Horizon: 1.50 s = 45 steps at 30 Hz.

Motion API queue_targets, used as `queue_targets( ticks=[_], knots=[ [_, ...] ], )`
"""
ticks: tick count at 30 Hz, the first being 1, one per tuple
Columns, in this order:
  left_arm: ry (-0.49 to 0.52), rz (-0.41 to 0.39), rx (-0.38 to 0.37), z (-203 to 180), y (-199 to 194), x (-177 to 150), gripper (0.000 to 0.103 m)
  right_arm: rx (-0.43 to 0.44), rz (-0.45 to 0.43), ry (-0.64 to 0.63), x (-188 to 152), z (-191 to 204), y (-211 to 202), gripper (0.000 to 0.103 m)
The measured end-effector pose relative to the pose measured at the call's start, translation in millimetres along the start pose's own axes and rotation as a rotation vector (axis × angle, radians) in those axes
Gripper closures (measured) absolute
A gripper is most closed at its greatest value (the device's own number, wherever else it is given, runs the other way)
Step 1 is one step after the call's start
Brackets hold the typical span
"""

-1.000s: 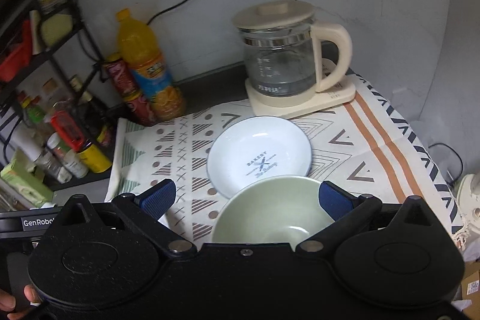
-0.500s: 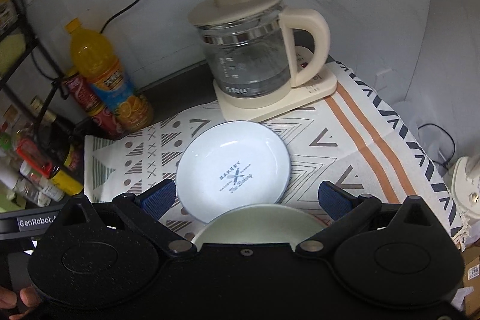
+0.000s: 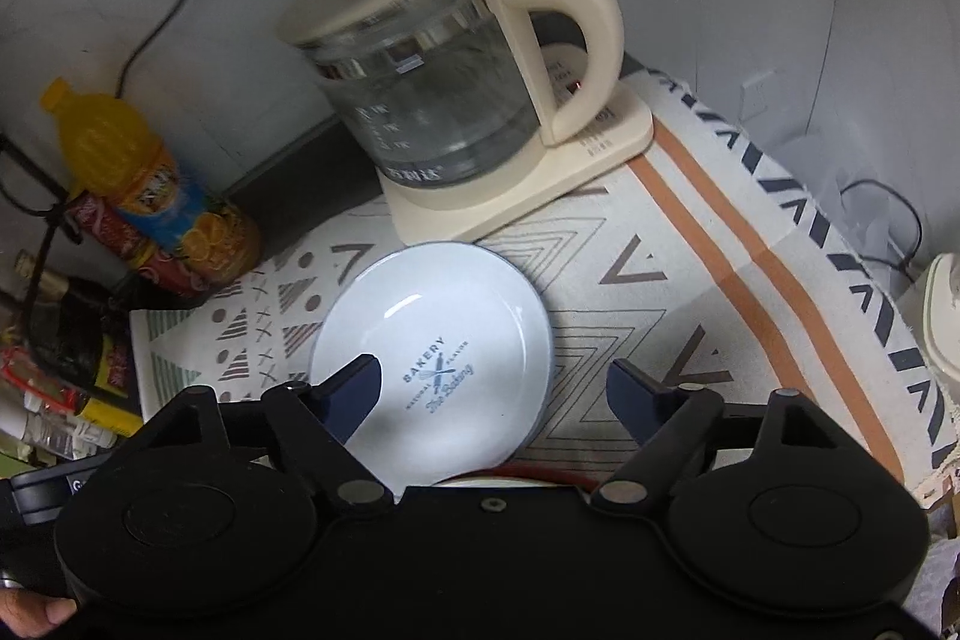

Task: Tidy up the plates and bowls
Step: 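Close both tools on the rim of the 'BAKERY' plate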

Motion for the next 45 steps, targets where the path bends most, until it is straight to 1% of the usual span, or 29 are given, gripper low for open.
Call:
queue_targets(
  ticks=[3, 5, 7, 11, 15, 18, 20, 22, 24, 26, 27, 29, 35, 36, 37, 38, 41, 42, 45],
  knots=[
    [-0.004, 0.037, -0.001, 0, 17, 2, 0.027, -0.001, 0.038, 0.014, 3, -6, 16, 0.027],
    [-0.010, 0.063, 0.003, 2, 29, 2, 0.034, -0.014, 0.068, 0.025, 3, -11, 27, 0.028],
    [-0.015, 0.087, 0.002, 3, 40, 2, 0.038, -0.023, 0.101, 0.041, 2, -16, 37, 0.033],
    [-0.018, 0.124, 0.011, 7, 58, 2, 0.045, -0.044, 0.170, 0.044, 1, -25, 60, 0.035],
    [-0.017, 0.161, 0.014, 9, 72, 1, 0.051, -0.022, 0.225, 0.078, 0, -30, 78, 0.040],
    [-0.023, 0.191, 0.013, 9, 81, -4, 0.057, 0.007, 0.262, 0.111, -3, -33, 89, 0.048],
    [-0.024, 0.186, 0.010, 9, 83, -6, 0.059, 0.030, 0.289, 0.103, -4, -31, 96, 0.051],
    [-0.017, 0.177, 0.001, 8, 84, -7, 0.060, 0.032, 0.320, 0.098, -7, -30, 104, 0.057],
    [-0.027, 0.170, -0.004, 8, 84, -6, 0.064, 0.040, 0.337, 0.099, -8, -30, 110, 0.058],
    [-0.034, 0.167, -0.004, 8, 86, -4, 0.072, 0.057, 0.356, 0.104, -10, -28, 115, 0.059],
    [-0.040, 0.169, -0.009, 9, 86, -3, 0.074, 0.062, 0.365, 0.105, -10, -28, 117, 0.061],
    [-0.051, 0.174, -0.019, 10, 88, -2, 0.077, 0.067, 0.372, 0.106, -10, -28, 120, 0.062],
    [-0.081, 0.170, -0.036, 9, 90, 2, 0.078, 0.087, 0.367, 0.073, -1, -25, 126, 0.062],
    [-0.076, 0.167, -0.042, 9, 90, 3, 0.078, 0.089, 0.366, 0.066, 0, -25, 127, 0.064],
    [-0.080, 0.164, -0.052, 9, 91, 4, 0.078, 0.094, 0.363, 0.063, 1, -24, 128, 0.070],
    [-0.091, 0.164, -0.062, 10, 91, 5, 0.079, 0.107, 0.361, 0.072, 1, -24, 129, 0.071],
    [-0.109, 0.165, -0.065, 14, 92, 8, 0.086, 0.110, 0.348, 0.108, 0, -30, 128, 0.079],
    [-0.114, 0.165, -0.066, 15, 92, 8, 0.087, 0.108, 0.348, 0.111, 0, -33, 128, 0.085],
    [-0.110, 0.148, -0.082, 17, 88, 10, 0.089, 0.134, 0.332, 0.145, -1, -39, 126, 0.088]
  ],
)
Point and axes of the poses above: each gripper's, at about its wrist camera, not at the fingertips, and y roughly the way its jaws point, z to its left, x to its top, the point moved 7 cm from there along y, roughly the way its jaws point, and after that the axes turned 13 degrees about -y, right-handed, at the moved point
